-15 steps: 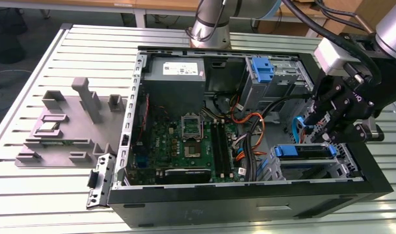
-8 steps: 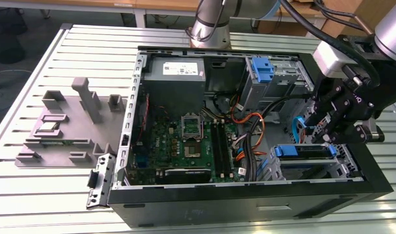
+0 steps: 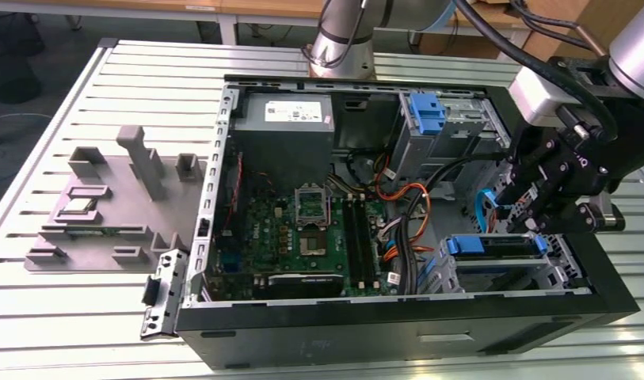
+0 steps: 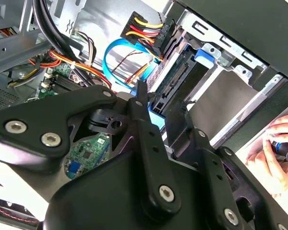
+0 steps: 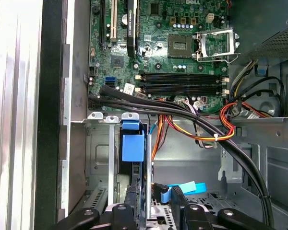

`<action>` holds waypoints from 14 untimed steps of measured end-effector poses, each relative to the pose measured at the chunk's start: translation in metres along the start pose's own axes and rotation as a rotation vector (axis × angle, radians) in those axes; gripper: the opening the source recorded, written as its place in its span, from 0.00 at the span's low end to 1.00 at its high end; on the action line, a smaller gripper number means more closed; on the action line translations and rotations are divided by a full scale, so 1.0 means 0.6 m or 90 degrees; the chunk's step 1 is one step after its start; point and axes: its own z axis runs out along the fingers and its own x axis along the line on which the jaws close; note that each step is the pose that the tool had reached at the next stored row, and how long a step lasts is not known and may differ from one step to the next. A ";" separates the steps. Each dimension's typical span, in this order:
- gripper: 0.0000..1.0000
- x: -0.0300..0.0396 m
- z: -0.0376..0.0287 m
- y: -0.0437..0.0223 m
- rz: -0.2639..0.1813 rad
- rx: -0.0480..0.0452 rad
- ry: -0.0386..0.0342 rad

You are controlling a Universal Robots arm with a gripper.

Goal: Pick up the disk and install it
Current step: 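Insert the first disk wire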

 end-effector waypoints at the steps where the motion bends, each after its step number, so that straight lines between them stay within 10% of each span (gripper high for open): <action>1: 0.42 0.000 0.000 0.000 0.000 0.0000 0.0000; 8: 0.17 0.000 0.000 0.000 0.000 0.0000 0.0000; 14: 0.16 0.000 0.000 0.000 0.000 0.0000 0.0000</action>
